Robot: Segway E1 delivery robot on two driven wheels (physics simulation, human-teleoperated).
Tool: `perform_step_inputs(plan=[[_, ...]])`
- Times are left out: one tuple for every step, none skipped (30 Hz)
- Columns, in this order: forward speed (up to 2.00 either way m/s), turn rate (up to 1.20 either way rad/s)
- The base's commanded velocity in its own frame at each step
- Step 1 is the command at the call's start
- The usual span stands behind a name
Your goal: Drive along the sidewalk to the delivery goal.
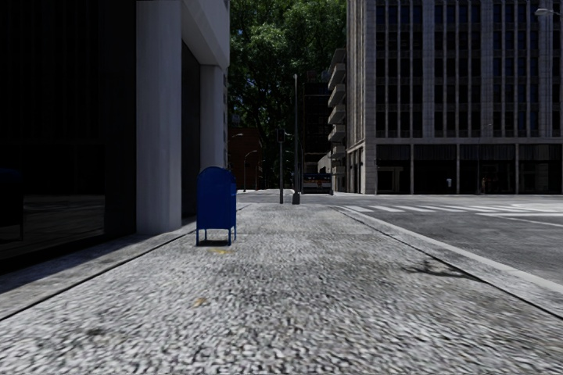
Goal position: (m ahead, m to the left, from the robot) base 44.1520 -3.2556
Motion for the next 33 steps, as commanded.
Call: perform_step_inputs(plan=[[2.0, 0.0], [2.0, 0.0], [2.0, 0.0], [2.0, 0.0], [2.0, 0.0], [2.0, 0.0], [2.0, 0.0], [2.0, 0.0], [2.0, 0.0], [2.0, 0.0], [2.0, 0.0], [2.0, 0.0], [2.0, 0.0], [2.0, 0.0], [2.0, 0.0], [2.0, 0.0], [2.0, -0.05], [2.0, -0.13], [2.0, -0.16], [2.0, -0.16], [2.0, -0.17], [2.0, -0.17], [2.0, -0.17], [2.0, -0.17], [2.0, -0.17], [2.0, -0.17], [2.0, -0.18], [2.0, -0.18], [2.0, -0.09], [2.0, -0.09], [2.0, 0.0], [2.0, 0.0], [2.0, 0.0]])
